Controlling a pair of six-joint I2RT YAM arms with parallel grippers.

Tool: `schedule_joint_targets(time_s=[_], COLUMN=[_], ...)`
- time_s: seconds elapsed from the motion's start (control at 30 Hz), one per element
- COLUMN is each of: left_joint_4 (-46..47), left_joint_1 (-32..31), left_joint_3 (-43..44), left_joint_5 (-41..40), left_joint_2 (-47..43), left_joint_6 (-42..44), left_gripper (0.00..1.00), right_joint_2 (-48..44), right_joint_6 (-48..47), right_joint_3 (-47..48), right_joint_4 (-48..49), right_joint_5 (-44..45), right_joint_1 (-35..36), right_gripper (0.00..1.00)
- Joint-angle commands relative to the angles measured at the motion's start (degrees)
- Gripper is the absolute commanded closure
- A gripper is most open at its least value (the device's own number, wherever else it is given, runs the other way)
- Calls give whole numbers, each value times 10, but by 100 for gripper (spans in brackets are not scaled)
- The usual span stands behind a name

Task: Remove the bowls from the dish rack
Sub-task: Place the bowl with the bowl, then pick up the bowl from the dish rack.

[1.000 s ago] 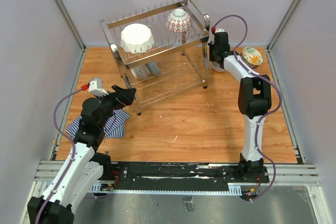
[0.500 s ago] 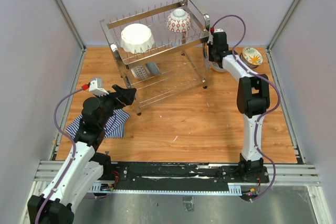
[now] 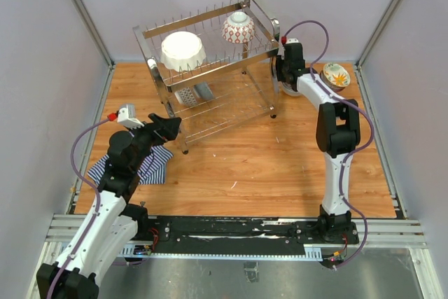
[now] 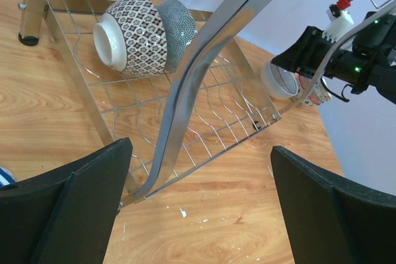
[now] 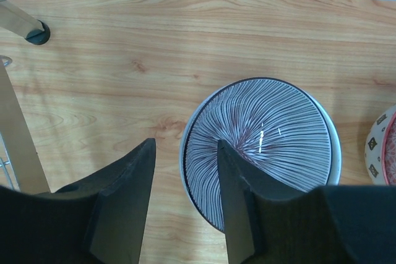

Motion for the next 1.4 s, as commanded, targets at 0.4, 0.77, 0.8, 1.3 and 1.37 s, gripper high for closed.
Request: schedule_joint_targets(time_s=[0.4, 0.77, 0.8, 1.3, 1.37], left_joint_4=[4, 24, 24, 32, 33], left_joint_1=[-4, -5, -5, -5, -5], left_joint_3=[33, 34, 33, 23, 23], left_joint_5=[-2, -2, -2, 11, 10], left_joint_2=[25, 40, 43, 32, 28], left_joint_6=[-21, -23, -24, -26, -26], left_gripper=[0, 0, 0, 0, 0], right_joint_2=[-279, -503, -507, -327, -294], right_joint_6=[91, 157, 155, 251, 261], right_joint_3=[-232, -547, -556, -506, -485], right_joint_4=[110, 363, 373, 535, 547], right_joint_5=[-31, -162, -163, -225, -234], right_joint_1=[-20, 50, 69, 202, 209], right_gripper=[50, 51, 51, 54, 54])
